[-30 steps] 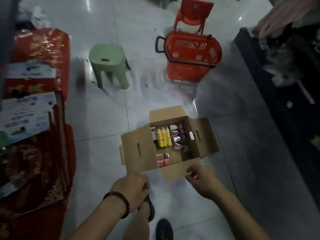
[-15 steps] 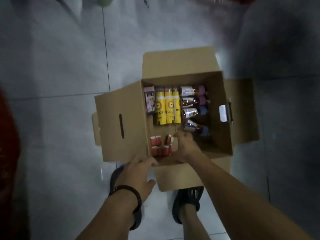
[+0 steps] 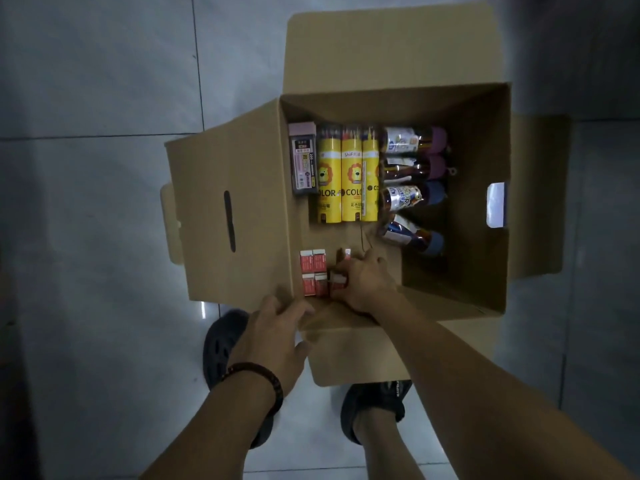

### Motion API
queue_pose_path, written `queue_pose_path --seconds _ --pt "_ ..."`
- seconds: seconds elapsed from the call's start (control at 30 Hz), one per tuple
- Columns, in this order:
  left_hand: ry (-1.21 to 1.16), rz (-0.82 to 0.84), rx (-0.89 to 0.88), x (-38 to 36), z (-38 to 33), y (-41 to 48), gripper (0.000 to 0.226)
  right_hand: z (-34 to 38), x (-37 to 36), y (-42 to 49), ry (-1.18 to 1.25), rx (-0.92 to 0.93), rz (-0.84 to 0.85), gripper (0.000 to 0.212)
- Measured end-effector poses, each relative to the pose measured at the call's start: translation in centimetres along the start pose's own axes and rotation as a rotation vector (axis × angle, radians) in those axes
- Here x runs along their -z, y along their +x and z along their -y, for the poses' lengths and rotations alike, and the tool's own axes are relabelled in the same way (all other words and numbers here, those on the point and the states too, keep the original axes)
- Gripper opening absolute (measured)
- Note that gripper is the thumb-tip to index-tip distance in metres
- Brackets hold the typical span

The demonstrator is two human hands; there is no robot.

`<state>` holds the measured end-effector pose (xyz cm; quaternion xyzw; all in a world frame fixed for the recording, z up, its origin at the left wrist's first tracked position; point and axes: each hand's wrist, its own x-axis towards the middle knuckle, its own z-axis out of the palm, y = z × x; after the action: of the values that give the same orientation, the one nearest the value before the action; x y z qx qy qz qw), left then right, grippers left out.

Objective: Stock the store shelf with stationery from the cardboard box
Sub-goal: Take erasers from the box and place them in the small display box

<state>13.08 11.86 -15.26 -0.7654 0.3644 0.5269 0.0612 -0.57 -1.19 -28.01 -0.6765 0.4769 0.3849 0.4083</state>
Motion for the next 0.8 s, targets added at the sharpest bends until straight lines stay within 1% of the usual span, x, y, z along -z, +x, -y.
queue_pose_path --seconds 0.13,0.23,0.27,0.3,0.37,0.47,0.5,0.57,0.63,0.67,0.73,0.8 --pt "-0.037 -0.028 0.024 -0.8 0.1 1.1 0.053 0.4 0.4 0.7 0.102 -0.072 0.048 0.074" --pt "-0.049 -0.033 0.017 -1.0 0.4 1.4 0.052 0.9 0.1 1.4 0.080 -0.107 0.073 0.092" --pt "-0.062 -0.030 0.015 -0.9 0.5 1.3 0.050 1.0 0.0 1.5 0.067 -0.106 0.075 0.094" --pt "-0.082 -0.035 0.010 -0.8 0.5 1.1 0.049 1.0 0.0 1.4 0.053 -0.097 0.062 0.093" --pt "-0.149 -0.076 -0.002 -0.5 0.6 0.7 0.043 0.9 0.3 0.6 0.014 -0.057 -0.014 0.084" --pt "-0.356 -0.209 0.000 0.5 0.3 0.0 0.026 1.2 1.7 -2.8 -0.027 0.022 -0.205 0.075" --pt "-0.445 -0.244 0.027 1.2 0.0 -0.4 0.020 1.5 2.4 -4.6 0.022 0.051 -0.252 0.071" --pt "-0.639 -0.277 0.091 2.9 -1.0 -1.6 0.012 2.3 4.0 -8.4 0.267 0.132 -0.276 0.057" --pt "-0.852 -0.241 0.139 5.2 -2.2 -3.2 0.012 4.0 6.0 -13.2 0.549 0.226 -0.265 0.045" --pt "-0.970 -0.204 0.150 6.6 -2.8 -4.3 0.015 4.9 7.3 -15.7 0.631 0.260 -0.253 0.042" --pt "-1.189 -0.127 0.136 9.8 -4.0 -7.0 0.027 7.6 10.3 -21.2 0.666 0.313 -0.215 0.040" --pt "-1.339 -0.049 0.072 13.5 -5.3 -10.8 0.037 10.5 13.6 -26.7 0.626 0.398 -0.214 0.038"
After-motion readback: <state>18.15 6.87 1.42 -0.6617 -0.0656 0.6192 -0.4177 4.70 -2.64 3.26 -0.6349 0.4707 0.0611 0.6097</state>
